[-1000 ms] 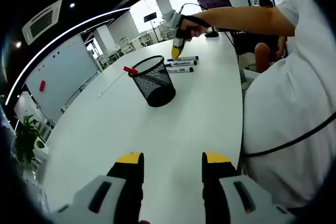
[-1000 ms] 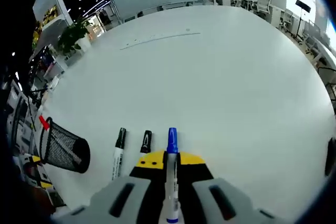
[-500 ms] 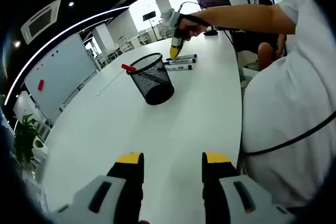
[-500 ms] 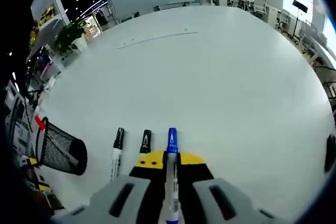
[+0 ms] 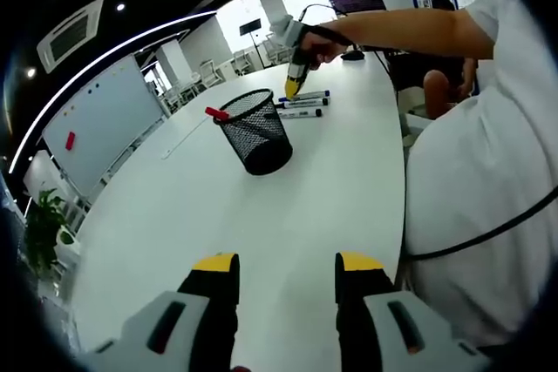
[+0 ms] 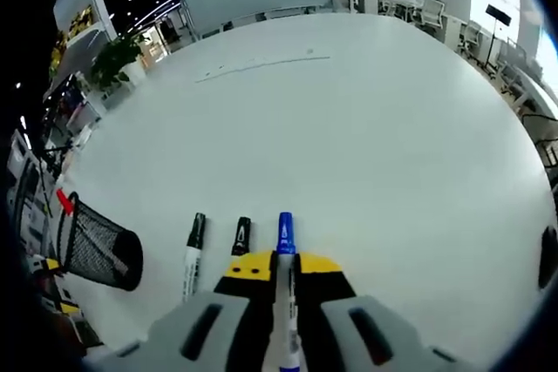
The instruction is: Pick up the whiteboard markers from the pen holder and place them facing the whiteboard neatly
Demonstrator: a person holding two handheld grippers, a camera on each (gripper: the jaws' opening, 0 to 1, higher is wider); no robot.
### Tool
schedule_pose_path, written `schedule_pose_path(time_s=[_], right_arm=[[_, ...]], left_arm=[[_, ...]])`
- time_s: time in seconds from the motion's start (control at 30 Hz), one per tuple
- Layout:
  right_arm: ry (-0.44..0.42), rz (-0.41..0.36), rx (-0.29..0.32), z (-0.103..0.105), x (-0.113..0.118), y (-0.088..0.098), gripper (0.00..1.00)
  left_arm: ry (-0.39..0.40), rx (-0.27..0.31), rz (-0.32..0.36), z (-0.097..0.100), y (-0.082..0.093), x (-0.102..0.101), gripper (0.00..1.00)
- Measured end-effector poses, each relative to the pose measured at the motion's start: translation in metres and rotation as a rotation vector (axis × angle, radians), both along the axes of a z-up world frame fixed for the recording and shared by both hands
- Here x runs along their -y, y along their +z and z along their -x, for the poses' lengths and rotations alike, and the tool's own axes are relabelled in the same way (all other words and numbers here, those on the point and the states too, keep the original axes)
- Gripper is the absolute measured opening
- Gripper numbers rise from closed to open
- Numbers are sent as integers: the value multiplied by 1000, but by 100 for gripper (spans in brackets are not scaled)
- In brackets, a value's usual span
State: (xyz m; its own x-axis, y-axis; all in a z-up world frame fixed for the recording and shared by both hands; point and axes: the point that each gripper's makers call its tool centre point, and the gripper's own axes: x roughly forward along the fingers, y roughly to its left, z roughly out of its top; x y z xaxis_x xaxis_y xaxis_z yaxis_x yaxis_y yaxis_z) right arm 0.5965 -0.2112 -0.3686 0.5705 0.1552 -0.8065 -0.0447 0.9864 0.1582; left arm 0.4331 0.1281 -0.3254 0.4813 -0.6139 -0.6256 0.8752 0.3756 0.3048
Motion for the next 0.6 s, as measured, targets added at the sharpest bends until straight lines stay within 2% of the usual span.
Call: schedule_pose_path(time_s=[0.07, 0.17, 0.6], right_arm=[[17, 12, -22, 4, -2, -5, 10], [25, 27, 6, 1, -4, -3, 11], [57, 84, 15, -1, 3, -3, 10]], left_arm=[[0, 1, 1, 0, 0, 1, 46], [0, 10, 15, -1, 3, 2, 46], [-2, 10, 4, 0, 1, 0, 45]])
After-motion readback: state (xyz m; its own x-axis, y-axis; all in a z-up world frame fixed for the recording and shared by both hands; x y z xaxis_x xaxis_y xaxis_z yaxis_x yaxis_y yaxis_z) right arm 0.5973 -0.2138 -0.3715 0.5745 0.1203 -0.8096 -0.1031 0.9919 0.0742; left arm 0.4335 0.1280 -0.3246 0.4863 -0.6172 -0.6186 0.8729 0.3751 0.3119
